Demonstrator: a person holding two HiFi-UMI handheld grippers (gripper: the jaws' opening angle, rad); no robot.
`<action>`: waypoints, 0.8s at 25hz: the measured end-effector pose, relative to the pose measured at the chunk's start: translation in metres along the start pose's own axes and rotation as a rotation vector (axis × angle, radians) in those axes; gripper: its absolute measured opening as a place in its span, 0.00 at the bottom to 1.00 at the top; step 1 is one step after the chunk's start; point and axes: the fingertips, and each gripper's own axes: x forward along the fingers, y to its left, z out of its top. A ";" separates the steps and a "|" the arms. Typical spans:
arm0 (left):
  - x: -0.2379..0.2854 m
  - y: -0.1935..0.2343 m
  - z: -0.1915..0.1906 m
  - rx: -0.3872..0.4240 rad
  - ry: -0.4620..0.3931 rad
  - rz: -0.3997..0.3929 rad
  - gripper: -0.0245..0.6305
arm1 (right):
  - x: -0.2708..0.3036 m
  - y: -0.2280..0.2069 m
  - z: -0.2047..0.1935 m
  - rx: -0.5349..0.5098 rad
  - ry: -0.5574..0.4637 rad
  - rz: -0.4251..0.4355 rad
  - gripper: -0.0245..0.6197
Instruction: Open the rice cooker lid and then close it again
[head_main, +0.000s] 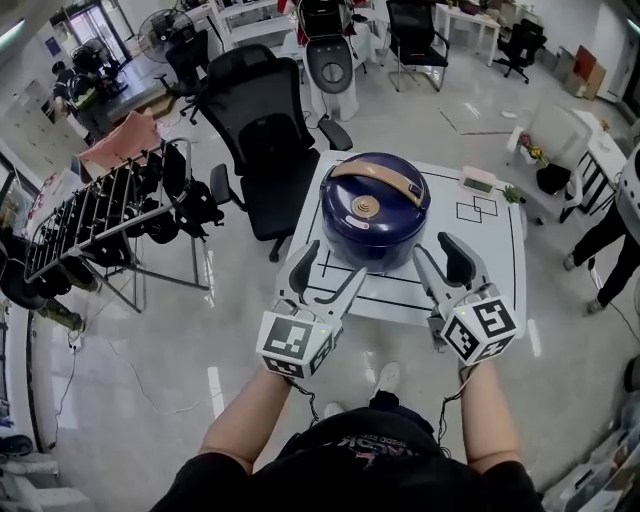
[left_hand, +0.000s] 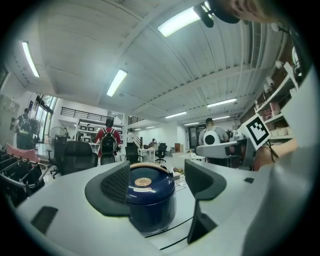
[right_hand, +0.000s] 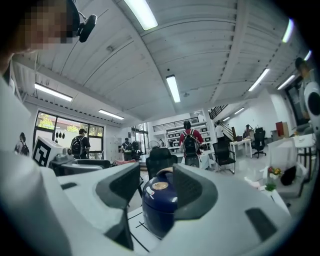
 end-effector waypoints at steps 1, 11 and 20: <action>0.010 -0.001 0.000 0.000 0.001 0.004 0.54 | 0.004 -0.010 0.000 0.004 0.000 0.004 0.34; 0.096 -0.009 -0.001 0.008 0.021 0.044 0.54 | 0.037 -0.092 0.003 0.030 0.011 0.048 0.33; 0.132 -0.009 0.006 0.025 0.021 0.118 0.54 | 0.054 -0.125 0.009 0.013 0.012 0.118 0.33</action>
